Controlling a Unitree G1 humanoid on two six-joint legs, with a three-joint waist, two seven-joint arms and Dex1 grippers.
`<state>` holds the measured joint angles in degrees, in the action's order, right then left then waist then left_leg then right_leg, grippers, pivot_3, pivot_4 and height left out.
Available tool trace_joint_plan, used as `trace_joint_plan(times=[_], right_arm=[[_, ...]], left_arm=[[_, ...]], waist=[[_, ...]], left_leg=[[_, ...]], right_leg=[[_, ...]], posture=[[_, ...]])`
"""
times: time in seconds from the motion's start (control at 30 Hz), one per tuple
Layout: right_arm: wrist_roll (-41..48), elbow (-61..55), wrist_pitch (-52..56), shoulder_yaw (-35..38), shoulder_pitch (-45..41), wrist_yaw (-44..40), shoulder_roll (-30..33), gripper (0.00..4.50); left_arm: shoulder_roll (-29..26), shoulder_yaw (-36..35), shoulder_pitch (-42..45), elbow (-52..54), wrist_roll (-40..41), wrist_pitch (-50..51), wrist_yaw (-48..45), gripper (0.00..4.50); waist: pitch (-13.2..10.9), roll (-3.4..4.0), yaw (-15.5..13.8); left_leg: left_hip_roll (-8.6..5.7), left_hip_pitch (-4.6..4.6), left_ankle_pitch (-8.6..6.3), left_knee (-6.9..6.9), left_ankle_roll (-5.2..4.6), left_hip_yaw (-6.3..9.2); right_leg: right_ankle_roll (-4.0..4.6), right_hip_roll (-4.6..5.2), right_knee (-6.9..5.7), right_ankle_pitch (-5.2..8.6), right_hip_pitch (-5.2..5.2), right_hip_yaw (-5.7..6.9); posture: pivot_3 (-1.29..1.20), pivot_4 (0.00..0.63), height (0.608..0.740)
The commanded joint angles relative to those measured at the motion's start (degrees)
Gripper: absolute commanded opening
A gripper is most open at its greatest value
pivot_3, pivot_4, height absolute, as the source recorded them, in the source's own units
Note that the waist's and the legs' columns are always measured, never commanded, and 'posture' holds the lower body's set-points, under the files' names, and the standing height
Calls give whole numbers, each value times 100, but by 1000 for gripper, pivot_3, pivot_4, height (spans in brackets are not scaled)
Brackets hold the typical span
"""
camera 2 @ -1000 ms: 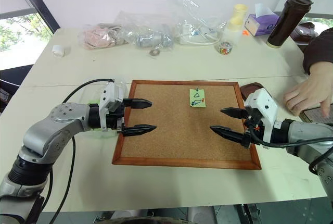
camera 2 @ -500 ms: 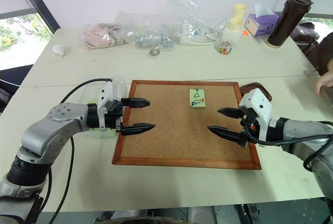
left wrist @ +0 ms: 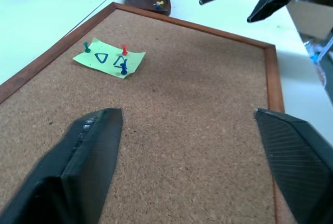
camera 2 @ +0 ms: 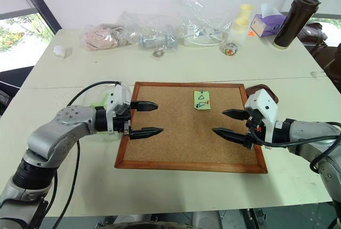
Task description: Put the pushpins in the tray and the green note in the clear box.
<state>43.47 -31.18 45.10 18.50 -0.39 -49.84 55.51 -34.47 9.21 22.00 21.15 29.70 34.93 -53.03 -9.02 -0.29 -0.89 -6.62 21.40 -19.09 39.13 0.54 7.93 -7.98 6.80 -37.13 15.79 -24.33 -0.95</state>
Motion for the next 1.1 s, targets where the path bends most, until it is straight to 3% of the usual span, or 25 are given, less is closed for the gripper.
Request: trace_joint_plan(times=[0.03,0.2,0.57,0.8,1.1], right_arm=[[-65,22,-131,-49,-172,52,-63,3461],[-216,239,-180,-361,-556,211,-272,3461],[-1328,1682,-388,-1438,-2103,861,-951,3461],[-2155,2864,-462,-2174,-3145,1227,-1626,3461],[-2739,3633,-821,-2552,-3605,1082,-2051,3461]], left_arm=[[144,177,26,-2,-240,-303,48,2717],[373,614,-42,-371,-724,-727,16,143],[428,1029,-304,-1345,-1720,-1656,26,60],[536,1171,-369,-1621,-2163,-2014,92,60],[576,1029,-254,-1440,-2171,-1866,34,60]], waist=[[0,0,2],[0,0,6],[10,17,13],[48,78,12],[50,82,41]], left_leg=[[0,0,0,0,0,0],[0,0,0,0,0,0],[-1,-4,1,-1,1,-2],[0,-9,3,-2,6,-5],[-2,-9,4,-2,7,-4]], right_leg=[[0,0,0,0,0,0],[0,0,0,0,0,0],[0,0,-3,0,-2,-1],[0,0,-7,0,1,-3],[0,-1,-10,0,-2,-3]], posture=[[0,150,740],[0,150,740],[0,150,740],[0,150,740],[0,150,740]])
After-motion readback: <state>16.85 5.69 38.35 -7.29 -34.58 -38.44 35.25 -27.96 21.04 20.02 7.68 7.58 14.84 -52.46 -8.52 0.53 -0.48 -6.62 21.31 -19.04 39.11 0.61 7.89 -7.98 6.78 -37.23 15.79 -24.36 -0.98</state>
